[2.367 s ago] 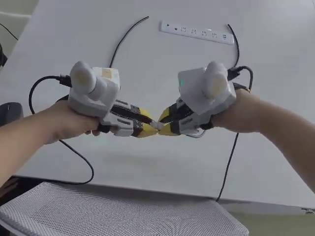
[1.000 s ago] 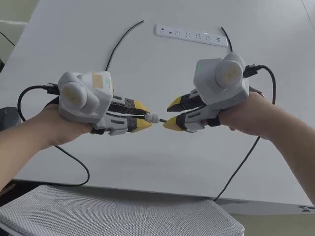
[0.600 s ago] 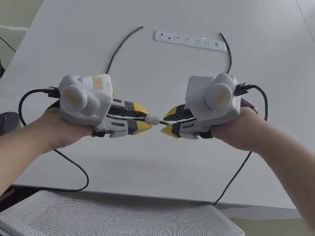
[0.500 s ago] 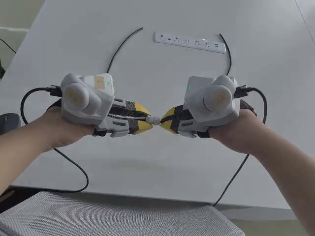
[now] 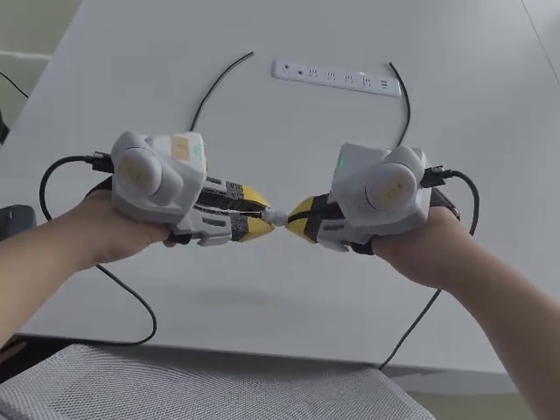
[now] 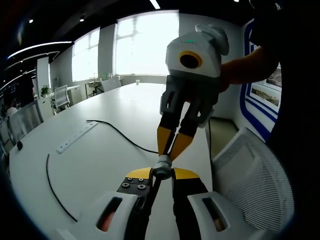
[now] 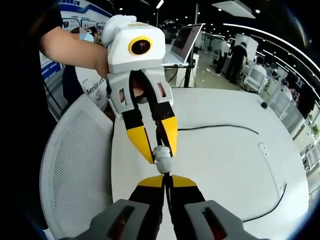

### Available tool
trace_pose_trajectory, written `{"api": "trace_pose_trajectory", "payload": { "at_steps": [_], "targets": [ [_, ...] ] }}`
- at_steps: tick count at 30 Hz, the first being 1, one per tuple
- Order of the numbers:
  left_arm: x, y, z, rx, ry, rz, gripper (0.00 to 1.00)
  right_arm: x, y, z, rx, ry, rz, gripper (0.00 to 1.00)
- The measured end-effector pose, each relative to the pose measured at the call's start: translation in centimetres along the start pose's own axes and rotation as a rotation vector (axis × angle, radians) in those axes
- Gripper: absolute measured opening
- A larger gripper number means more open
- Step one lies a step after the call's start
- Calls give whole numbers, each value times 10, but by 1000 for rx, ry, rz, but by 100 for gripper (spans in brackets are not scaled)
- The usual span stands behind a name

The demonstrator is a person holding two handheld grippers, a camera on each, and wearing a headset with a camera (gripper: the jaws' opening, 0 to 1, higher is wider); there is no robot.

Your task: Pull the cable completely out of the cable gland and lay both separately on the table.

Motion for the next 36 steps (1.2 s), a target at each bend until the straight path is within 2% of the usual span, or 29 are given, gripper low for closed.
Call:
{"api": "trace_pose_trajectory", "payload": {
  "at_steps": [12,23,36],
  "targets": [
    [4,0,0,-5,-15,13,15,-4,9,5,-14,39,-68,0],
    [-2,0,-1,0,-14,13,15,-1,23,10,-8,78,-148,0],
    [-4,0,2,-9,-27,26,15,-5,40,16,-15,139,-273,0]
  ]
}}
Point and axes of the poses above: the centre of the closed fingertips' face, and the gripper's own axes: z roughly backward along the fingers, x roughly to its left, y roughly out of its underside, the point moved 6 cm from there along z, roughly backward along the fingers, and after that the axes turned 4 degrees about -x, right-handed, at the moved point
